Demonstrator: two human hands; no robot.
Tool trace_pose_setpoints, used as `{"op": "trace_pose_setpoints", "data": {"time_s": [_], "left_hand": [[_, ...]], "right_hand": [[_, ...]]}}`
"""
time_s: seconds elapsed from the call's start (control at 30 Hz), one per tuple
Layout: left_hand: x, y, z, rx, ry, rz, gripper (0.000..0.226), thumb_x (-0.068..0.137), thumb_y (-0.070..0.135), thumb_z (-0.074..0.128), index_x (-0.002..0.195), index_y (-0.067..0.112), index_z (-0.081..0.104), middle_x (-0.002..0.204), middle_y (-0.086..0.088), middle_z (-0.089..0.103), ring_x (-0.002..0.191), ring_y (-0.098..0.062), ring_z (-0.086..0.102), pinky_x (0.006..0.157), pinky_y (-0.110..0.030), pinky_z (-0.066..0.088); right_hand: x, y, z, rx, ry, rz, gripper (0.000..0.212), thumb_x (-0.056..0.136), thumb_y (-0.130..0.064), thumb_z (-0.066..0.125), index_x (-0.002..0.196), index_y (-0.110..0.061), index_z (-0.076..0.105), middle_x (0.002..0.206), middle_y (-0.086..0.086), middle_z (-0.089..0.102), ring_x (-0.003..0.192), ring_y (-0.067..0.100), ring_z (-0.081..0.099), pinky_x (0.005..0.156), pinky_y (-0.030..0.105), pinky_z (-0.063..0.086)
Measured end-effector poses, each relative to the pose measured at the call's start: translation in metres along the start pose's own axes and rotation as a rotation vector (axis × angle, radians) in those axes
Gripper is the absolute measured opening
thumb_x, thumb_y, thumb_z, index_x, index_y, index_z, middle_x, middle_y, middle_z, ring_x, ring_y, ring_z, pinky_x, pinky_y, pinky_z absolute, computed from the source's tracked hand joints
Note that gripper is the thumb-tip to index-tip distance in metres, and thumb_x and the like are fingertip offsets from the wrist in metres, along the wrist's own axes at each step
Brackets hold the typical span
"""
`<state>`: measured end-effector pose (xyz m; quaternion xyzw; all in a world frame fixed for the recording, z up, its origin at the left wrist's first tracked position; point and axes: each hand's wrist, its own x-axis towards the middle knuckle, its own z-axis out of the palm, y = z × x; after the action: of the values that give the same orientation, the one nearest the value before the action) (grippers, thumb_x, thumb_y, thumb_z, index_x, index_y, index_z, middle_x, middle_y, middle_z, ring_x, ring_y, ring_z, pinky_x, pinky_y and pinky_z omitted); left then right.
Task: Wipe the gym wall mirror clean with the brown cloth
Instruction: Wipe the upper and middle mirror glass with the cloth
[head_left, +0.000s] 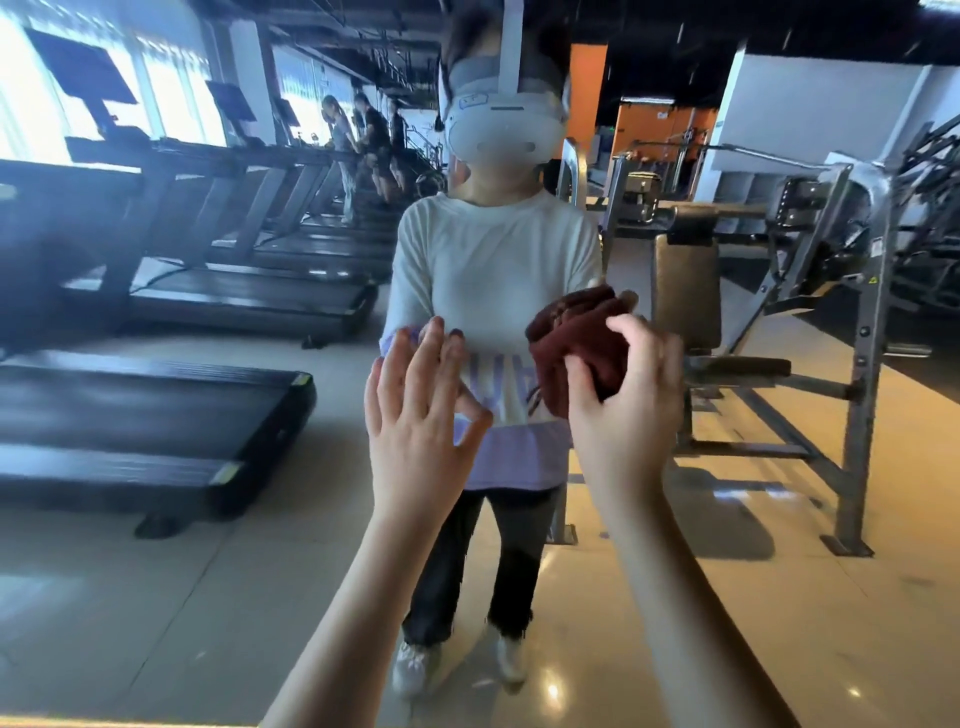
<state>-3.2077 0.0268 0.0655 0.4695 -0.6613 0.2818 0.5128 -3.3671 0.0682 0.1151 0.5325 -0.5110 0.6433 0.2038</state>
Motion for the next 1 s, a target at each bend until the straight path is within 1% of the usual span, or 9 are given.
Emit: {"op": "trace_pose_setpoints", "data": {"time_s": [0.17, 0.27, 0.37, 0.57, 0.67, 0.73, 0.8, 0.9, 1.0], "left_hand": [[0.000, 0.001, 0.003, 0.033, 0.043, 0.006, 0.074, 0.080, 0.036, 0.071, 0.145, 0.014, 0.045, 0.153, -0.010, 0.045, 0.144, -0.033, 0.031, 0.120, -0.040, 0.018], [0.000, 0.003, 0.003, 0.048, 0.040, 0.002, 0.074, 0.081, 0.036, 0.067, 0.146, 0.013, 0.041, 0.152, -0.011, 0.044, 0.144, -0.032, 0.031, 0.121, -0.039, 0.017], [-0.001, 0.003, 0.001, 0.052, 0.030, 0.016, 0.073, 0.084, 0.040, 0.063, 0.147, 0.011, 0.040, 0.152, -0.012, 0.044, 0.144, -0.033, 0.030, 0.121, -0.039, 0.016], [-0.001, 0.003, 0.000, 0.068, 0.024, 0.029, 0.072, 0.085, 0.042, 0.062, 0.145, 0.006, 0.046, 0.152, -0.014, 0.044, 0.141, -0.032, 0.033, 0.119, -0.037, 0.018], [-0.001, 0.004, 0.000, 0.084, 0.023, 0.023, 0.073, 0.082, 0.040, 0.064, 0.145, 0.006, 0.047, 0.153, -0.012, 0.043, 0.139, -0.031, 0.035, 0.115, -0.037, 0.024], [-0.001, 0.005, -0.001, 0.090, 0.016, 0.017, 0.076, 0.080, 0.041, 0.063, 0.146, 0.008, 0.045, 0.154, -0.009, 0.039, 0.138, -0.030, 0.035, 0.111, -0.039, 0.028], [-0.001, 0.006, -0.001, 0.088, 0.014, 0.013, 0.077, 0.080, 0.042, 0.061, 0.147, 0.010, 0.041, 0.154, -0.007, 0.036, 0.138, -0.029, 0.036, 0.109, -0.040, 0.030], [-0.004, 0.006, 0.000, 0.077, 0.018, 0.014, 0.077, 0.081, 0.039, 0.065, 0.147, 0.010, 0.041, 0.153, -0.007, 0.036, 0.137, -0.029, 0.037, 0.108, -0.041, 0.032], [-0.010, 0.006, 0.003, 0.076, 0.038, 0.021, 0.071, 0.085, 0.033, 0.070, 0.146, 0.008, 0.043, 0.152, -0.008, 0.036, 0.136, -0.030, 0.038, 0.107, -0.043, 0.034]], "right_hand": [[-0.003, 0.019, -0.010, -0.014, 0.120, 0.142, 0.038, 0.087, -0.018, 0.068, 0.122, -0.009, 0.059, 0.122, 0.013, 0.058, 0.112, 0.027, 0.055, 0.081, 0.039, 0.053], [-0.044, 0.020, -0.005, -0.064, 0.006, 0.157, 0.040, 0.083, -0.010, 0.072, 0.121, -0.009, 0.059, 0.124, 0.013, 0.060, 0.114, 0.030, 0.054, 0.084, 0.040, 0.052], [-0.046, 0.020, -0.005, -0.068, -0.077, 0.092, 0.040, 0.077, -0.006, 0.079, 0.113, -0.008, 0.063, 0.116, 0.013, 0.063, 0.105, 0.031, 0.060, 0.080, 0.033, 0.051], [-0.023, 0.034, -0.018, 0.020, 0.109, 0.223, 0.038, 0.088, -0.021, 0.067, 0.123, -0.012, 0.055, 0.122, 0.009, 0.057, 0.110, 0.025, 0.057, 0.080, 0.043, 0.056], [-0.055, 0.026, -0.009, -0.016, 0.061, 0.289, 0.041, 0.084, -0.014, 0.072, 0.121, -0.014, 0.054, 0.122, 0.010, 0.059, 0.109, 0.027, 0.058, 0.078, 0.047, 0.056], [-0.072, 0.021, -0.003, -0.042, -0.050, 0.221, 0.044, 0.074, -0.004, 0.080, 0.113, -0.009, 0.059, 0.115, 0.012, 0.063, 0.104, 0.030, 0.060, 0.079, 0.041, 0.056], [-0.068, 0.023, -0.005, -0.049, -0.097, 0.168, 0.043, 0.071, -0.003, 0.082, 0.109, -0.006, 0.062, 0.111, 0.012, 0.065, 0.101, 0.029, 0.061, 0.077, 0.031, 0.052], [-0.050, 0.036, -0.017, 0.001, 0.002, 0.281, 0.039, 0.080, -0.014, 0.073, 0.116, -0.013, 0.057, 0.117, 0.008, 0.060, 0.105, 0.023, 0.059, 0.076, 0.035, 0.054], [-0.060, 0.042, -0.020, -0.015, 0.093, 0.377, 0.042, 0.083, -0.013, 0.072, 0.120, -0.015, 0.053, 0.122, 0.009, 0.058, 0.108, 0.024, 0.057, 0.078, 0.041, 0.055]]}}
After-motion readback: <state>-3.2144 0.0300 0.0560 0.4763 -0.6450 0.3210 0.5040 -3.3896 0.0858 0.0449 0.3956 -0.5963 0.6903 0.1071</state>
